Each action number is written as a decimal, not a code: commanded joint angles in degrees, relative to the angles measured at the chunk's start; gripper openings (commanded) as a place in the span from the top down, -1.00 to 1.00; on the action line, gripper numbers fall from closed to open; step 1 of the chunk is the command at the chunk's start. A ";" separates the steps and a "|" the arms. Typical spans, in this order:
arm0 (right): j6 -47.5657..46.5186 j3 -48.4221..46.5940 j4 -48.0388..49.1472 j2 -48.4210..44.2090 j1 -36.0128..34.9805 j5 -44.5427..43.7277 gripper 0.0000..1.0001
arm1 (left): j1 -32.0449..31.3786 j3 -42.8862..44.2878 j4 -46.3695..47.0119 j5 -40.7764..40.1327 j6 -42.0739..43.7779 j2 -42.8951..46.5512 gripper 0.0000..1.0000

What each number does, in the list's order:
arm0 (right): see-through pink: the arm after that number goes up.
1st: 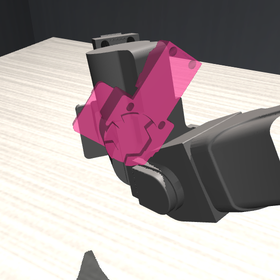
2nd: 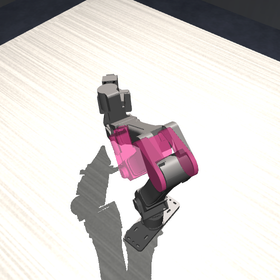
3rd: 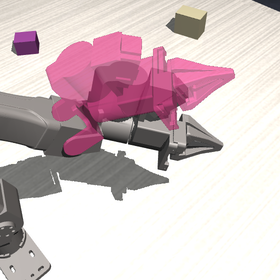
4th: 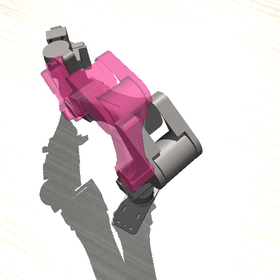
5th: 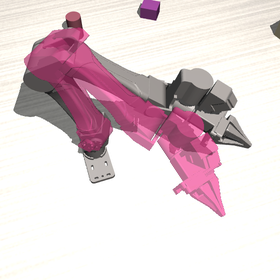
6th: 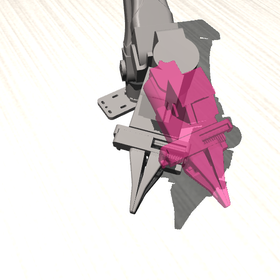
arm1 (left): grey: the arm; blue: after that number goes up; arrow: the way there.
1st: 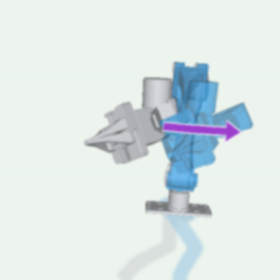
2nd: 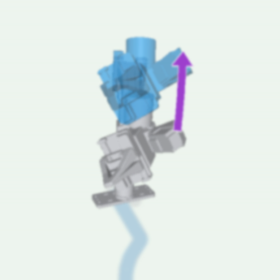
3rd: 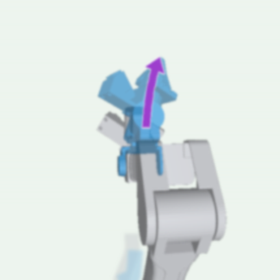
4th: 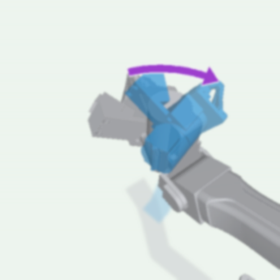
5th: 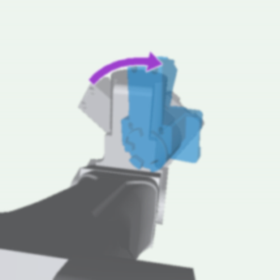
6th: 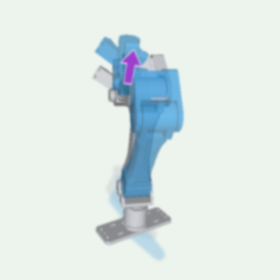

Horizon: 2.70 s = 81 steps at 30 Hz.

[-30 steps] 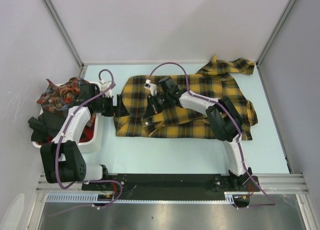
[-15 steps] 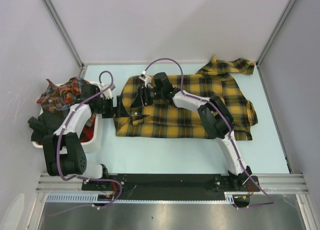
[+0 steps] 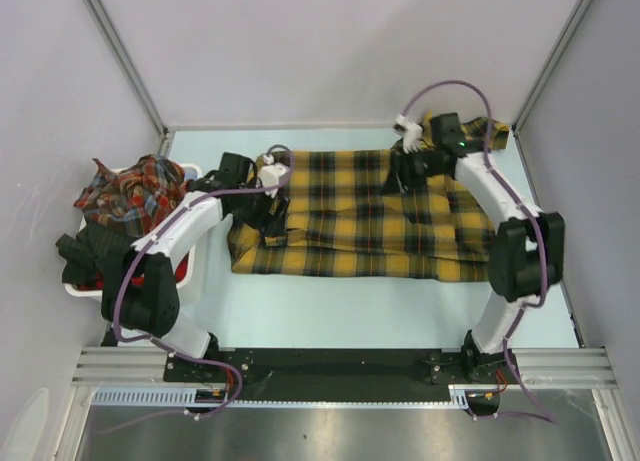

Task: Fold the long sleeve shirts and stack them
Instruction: Fold the shirt

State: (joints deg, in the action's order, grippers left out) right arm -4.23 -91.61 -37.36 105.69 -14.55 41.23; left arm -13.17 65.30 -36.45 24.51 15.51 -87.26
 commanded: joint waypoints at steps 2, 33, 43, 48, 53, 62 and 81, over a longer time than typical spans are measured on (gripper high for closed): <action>-21.84 13.63 -19.67 -7.24 7.06 -13.00 0.11 | -5.37 1.32 -1.61 -8.69 11.80 -3.17 -0.64; -39.28 29.39 -4.39 -13.06 17.53 -41.15 0.69 | -16.36 -1.23 5.42 -16.70 19.47 -12.23 0.52; -46.63 26.04 -13.34 -15.51 25.00 -31.23 -0.02 | -17.68 1.94 3.14 -14.67 16.22 -13.46 0.97; -46.31 29.64 -12.13 -19.29 20.28 -30.94 -0.46 | -17.68 1.68 2.87 -15.37 16.31 -13.37 0.99; -44.73 35.53 -4.31 -19.73 14.73 -35.07 -0.43 | -17.68 1.50 2.43 -15.99 16.31 -13.20 0.99; -46.57 38.44 3.61 -17.97 10.41 -42.62 0.28 | -17.59 1.24 1.20 -15.55 16.13 -12.05 0.89; -49.29 26.86 -18.50 -17.63 28.56 -26.75 -0.64 | -15.05 -6.22 -4.68 -12.91 24.28 -0.64 -0.11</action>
State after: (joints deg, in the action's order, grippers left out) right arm -52.38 -57.01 -43.31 88.42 5.41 4.43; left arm -30.04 62.28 -36.99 9.19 35.14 -97.86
